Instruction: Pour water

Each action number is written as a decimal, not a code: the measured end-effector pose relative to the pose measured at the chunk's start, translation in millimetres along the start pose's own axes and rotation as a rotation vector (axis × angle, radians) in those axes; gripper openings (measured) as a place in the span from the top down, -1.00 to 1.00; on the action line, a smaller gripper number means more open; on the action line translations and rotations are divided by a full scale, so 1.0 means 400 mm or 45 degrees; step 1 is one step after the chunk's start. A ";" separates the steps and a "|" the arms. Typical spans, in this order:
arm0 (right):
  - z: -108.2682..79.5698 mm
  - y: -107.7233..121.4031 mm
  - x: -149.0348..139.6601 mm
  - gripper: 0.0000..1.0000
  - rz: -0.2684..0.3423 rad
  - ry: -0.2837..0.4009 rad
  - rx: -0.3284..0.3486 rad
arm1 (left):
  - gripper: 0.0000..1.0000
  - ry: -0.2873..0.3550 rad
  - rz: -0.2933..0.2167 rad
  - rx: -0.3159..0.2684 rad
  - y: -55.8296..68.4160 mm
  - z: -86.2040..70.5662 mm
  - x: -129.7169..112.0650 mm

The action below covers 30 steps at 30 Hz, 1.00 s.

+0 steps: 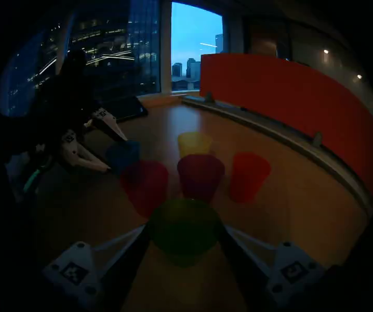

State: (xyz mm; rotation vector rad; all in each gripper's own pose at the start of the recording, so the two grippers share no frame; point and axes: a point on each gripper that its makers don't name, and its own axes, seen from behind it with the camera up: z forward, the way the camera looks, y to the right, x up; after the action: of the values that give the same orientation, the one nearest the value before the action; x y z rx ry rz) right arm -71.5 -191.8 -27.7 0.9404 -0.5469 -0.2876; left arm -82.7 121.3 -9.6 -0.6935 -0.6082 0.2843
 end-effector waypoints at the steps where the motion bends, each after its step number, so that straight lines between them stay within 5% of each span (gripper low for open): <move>1: 0.000 0.001 -0.002 -0.95 -0.001 -0.001 -0.002 | -0.89 0.001 -0.002 0.001 0.001 -0.003 0.000; 18: -0.007 0.004 -0.030 -0.97 0.012 -0.019 -0.029 | -0.91 0.004 -0.055 0.018 0.010 -0.038 -0.013; 30: -0.091 0.023 -0.049 -0.99 0.084 0.030 -0.128 | -0.91 0.080 -0.154 0.097 -0.012 -0.110 -0.021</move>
State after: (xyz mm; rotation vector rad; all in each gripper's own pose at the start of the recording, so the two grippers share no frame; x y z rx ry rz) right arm -67.3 -152.6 -43.5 0.8263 -0.5361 -0.2423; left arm -62.4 91.8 -36.6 -0.5875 -0.5739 0.1717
